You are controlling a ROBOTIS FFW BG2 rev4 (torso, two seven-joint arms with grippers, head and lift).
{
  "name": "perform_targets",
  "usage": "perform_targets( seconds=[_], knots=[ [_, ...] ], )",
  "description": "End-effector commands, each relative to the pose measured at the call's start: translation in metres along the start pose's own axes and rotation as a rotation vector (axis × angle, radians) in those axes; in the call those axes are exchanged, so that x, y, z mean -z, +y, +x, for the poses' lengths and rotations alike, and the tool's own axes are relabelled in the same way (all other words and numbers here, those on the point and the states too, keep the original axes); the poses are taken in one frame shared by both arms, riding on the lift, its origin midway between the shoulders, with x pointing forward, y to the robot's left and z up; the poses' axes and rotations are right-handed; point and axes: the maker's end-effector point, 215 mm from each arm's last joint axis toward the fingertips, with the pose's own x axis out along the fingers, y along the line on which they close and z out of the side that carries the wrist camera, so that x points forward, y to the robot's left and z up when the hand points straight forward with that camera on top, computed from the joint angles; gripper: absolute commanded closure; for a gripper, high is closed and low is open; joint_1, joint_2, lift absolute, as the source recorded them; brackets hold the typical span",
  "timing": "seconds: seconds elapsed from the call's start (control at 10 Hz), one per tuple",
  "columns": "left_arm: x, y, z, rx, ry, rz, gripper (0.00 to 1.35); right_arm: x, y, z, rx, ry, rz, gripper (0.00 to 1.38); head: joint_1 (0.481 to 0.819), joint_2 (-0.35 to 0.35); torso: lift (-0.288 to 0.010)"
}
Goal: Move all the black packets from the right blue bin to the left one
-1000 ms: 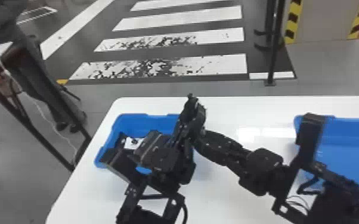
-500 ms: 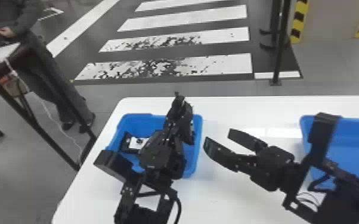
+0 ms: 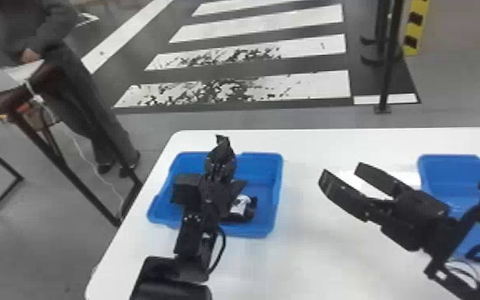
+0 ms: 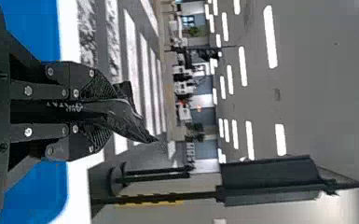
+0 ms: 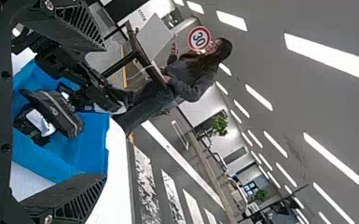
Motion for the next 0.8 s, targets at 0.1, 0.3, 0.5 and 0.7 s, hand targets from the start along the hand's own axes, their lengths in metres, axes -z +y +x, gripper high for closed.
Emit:
perform_targets(
  seconds=[0.1,0.3,0.5,0.7],
  knots=[
    [-0.031,-0.006,-0.012,0.022,-0.125,-0.090,0.00,-0.030,-0.025,-0.024,0.069,-0.096,-0.051,0.08,0.695,0.317,-0.140],
    [-0.078,-0.043,-0.039,0.122,-0.252,-0.167,0.10,-0.058,-0.056,-0.062,0.179,-0.161,-0.130,0.08,0.695,0.252,-0.140],
    [-0.110,-0.068,-0.073,0.224,-0.250,-0.141,0.00,-0.075,-0.079,-0.112,0.296,-0.211,-0.200,0.08,0.695,0.166,-0.140],
    [-0.149,-0.068,-0.116,0.214,-0.303,-0.086,0.00,-0.108,-0.078,-0.164,0.409,-0.280,-0.371,0.08,0.695,0.060,-0.140]
  ],
)
